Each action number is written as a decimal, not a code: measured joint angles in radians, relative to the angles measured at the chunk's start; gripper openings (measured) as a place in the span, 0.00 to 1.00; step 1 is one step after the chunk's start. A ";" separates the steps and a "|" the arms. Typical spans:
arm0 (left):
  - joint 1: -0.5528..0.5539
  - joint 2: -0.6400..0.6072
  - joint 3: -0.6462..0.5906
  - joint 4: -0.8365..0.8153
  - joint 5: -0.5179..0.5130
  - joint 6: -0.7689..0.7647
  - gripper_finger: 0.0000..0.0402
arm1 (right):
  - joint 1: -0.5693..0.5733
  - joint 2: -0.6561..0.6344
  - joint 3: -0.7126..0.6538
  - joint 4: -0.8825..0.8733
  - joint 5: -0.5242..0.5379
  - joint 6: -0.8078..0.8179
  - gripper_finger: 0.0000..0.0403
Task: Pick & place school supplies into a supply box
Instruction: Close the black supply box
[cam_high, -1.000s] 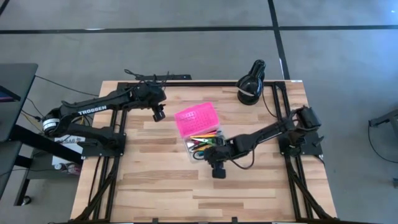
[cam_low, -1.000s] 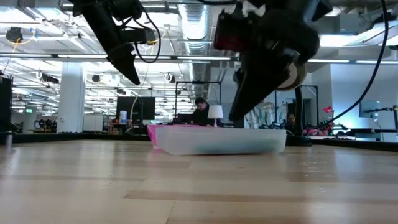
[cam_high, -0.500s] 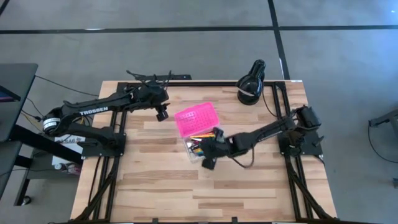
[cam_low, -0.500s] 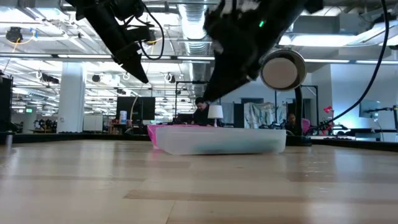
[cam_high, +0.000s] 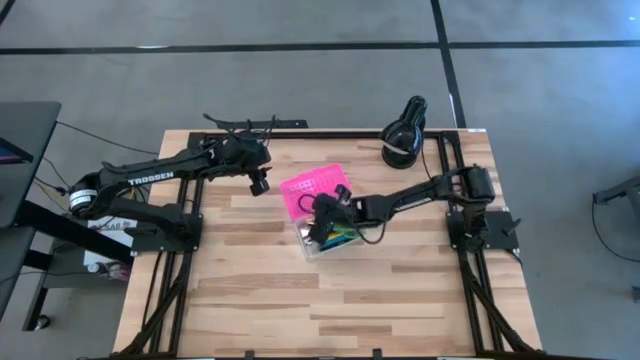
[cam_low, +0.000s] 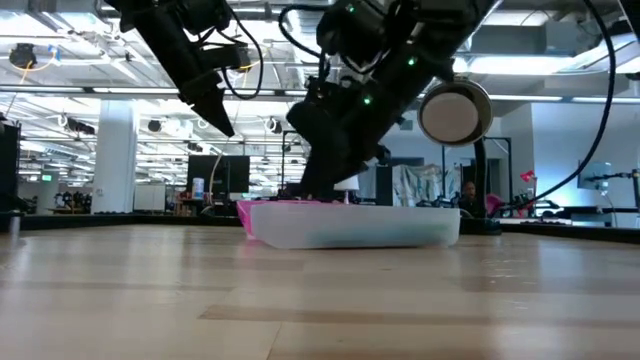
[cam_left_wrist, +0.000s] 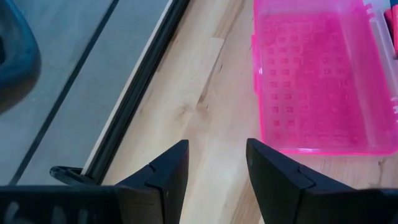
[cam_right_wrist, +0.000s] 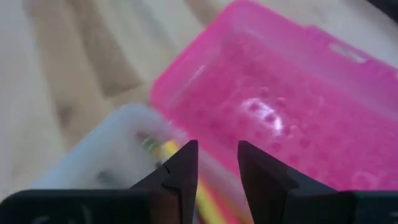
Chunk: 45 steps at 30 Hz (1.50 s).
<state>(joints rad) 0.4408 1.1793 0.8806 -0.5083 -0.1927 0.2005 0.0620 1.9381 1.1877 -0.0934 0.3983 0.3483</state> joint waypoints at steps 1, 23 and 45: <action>0.000 0.000 0.000 0.000 -0.002 0.000 0.39 | -0.012 0.000 0.000 0.008 -0.001 0.008 0.27; 0.000 0.000 0.000 -0.002 -0.002 -0.014 0.39 | -0.081 0.031 0.001 -0.049 -0.113 0.050 0.26; 0.000 0.000 0.000 -0.039 0.006 -0.022 0.39 | 0.069 0.026 0.004 -0.100 -0.286 -0.114 0.26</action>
<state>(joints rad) 0.4408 1.1793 0.8806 -0.5473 -0.1870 0.1787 0.1307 1.9640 1.1919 -0.1932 0.1121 0.2346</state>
